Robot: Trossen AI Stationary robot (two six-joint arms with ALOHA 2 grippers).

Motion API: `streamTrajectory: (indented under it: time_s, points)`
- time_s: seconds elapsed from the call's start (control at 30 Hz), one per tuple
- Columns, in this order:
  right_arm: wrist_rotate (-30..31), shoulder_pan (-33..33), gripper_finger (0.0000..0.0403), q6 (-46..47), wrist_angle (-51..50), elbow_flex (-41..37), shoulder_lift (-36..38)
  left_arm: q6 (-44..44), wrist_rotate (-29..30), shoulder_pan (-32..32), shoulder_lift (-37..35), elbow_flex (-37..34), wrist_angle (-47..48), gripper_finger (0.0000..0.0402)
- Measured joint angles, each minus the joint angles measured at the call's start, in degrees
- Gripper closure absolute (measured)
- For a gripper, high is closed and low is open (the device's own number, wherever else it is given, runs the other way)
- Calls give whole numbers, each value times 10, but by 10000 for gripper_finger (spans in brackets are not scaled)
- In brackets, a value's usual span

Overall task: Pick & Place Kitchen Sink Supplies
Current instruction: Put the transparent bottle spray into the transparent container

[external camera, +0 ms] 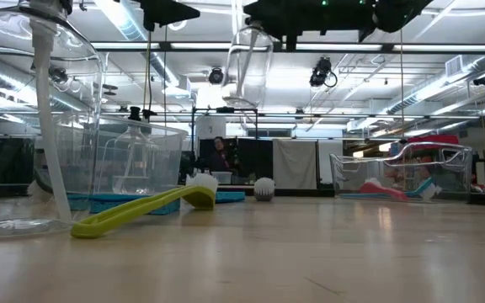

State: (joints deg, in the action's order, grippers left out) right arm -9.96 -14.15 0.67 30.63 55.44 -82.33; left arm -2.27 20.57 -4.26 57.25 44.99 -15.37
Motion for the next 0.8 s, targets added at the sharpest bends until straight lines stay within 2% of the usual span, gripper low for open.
streamTrajectory:
  time_s: [0.23,0.63,0.8]
  points:
    - [1,-12,268,-3,-21,0,25,0,-12,-25,0,0,16,60]
    - [15,-16,269,-32,-22,0,7,-1,-14,-51,1,0,55,60]
    - [15,-24,268,-32,-15,0,-4,-4,-36,-59,1,0,87,60]
